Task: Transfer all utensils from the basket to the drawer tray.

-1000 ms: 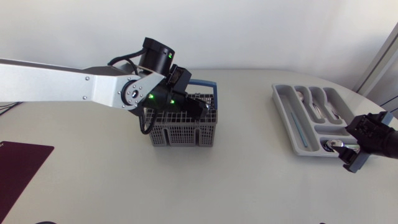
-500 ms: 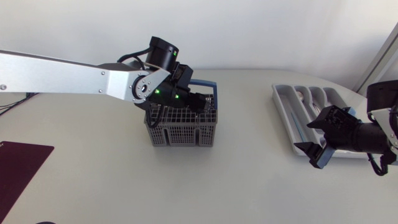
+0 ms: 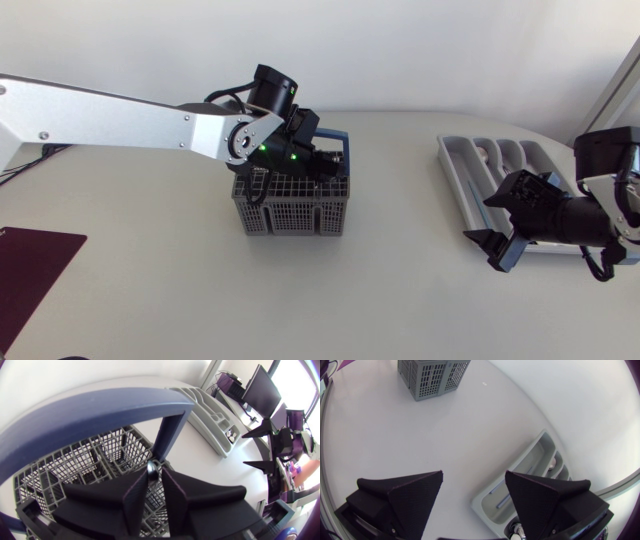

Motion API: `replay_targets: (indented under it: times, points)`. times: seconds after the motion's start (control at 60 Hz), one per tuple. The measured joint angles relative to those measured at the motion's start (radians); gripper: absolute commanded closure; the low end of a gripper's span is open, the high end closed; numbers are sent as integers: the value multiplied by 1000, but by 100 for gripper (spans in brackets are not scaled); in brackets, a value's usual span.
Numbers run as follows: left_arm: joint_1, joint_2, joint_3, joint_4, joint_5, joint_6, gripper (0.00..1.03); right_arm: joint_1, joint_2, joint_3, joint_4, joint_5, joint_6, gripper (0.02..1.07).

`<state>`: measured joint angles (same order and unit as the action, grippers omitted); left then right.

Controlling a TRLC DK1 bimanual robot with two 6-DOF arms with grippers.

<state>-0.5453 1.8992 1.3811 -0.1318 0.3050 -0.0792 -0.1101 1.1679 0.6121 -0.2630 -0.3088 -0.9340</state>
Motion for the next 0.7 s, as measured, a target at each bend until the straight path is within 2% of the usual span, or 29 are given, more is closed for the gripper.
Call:
replay_targets:
  times: [0.05,0.55,0.7]
  points:
    - [0,0,0,0,1,0,100,6,0,-1,0,0,3,17]
    - [19,-32,-40,45,92,-8,100,76,-3,-8,1,48,30,17]
    - [41,-69,-67,83,183,-36,100,99,-10,-8,0,55,41,17]
